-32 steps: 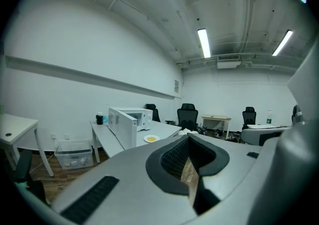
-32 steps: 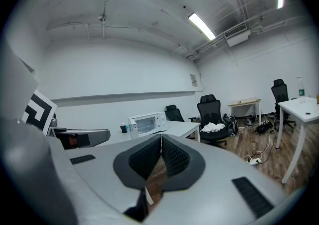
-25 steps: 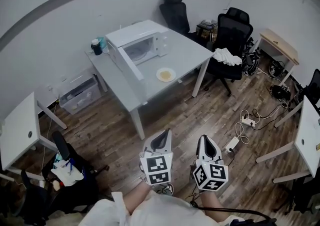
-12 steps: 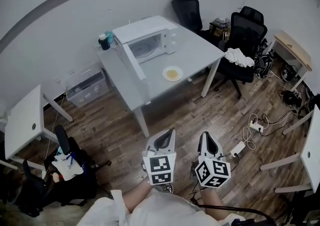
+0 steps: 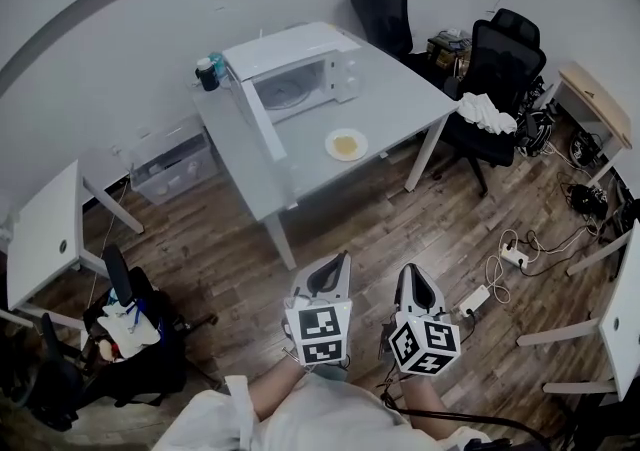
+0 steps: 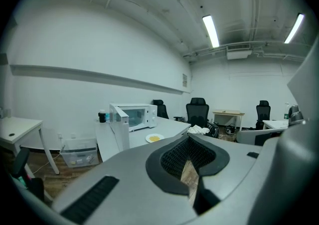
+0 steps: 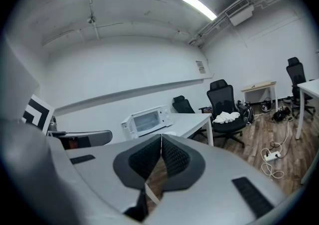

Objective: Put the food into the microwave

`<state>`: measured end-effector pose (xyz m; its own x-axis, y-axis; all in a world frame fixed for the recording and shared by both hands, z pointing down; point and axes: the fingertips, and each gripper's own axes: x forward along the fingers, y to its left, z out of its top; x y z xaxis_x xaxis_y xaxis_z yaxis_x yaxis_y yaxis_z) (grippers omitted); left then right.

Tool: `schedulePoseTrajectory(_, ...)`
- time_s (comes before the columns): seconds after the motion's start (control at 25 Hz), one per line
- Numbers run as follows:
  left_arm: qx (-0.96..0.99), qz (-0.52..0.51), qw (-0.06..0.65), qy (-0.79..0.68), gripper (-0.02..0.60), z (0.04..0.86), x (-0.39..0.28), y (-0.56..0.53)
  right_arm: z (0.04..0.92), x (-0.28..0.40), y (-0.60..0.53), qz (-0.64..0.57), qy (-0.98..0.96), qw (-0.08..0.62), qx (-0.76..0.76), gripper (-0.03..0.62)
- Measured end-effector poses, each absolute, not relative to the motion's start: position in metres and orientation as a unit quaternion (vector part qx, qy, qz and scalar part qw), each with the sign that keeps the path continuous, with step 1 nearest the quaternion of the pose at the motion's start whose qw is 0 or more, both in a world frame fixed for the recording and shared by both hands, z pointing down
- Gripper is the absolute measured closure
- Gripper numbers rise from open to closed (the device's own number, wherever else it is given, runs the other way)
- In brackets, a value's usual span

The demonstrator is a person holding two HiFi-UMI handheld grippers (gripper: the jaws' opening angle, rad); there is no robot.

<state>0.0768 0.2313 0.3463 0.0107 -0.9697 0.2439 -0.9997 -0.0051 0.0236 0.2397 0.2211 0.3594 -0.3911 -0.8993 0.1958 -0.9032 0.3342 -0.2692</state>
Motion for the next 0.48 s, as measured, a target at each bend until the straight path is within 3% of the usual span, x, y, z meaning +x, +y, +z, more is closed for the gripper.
schedulePoseTrajectory(0.48,0.690,0.065,0.108,-0.713,0.293,0.367,0.079,0.123,0.362,0.244,0.109,0.138,-0.833,0.013,0.536,0.576)
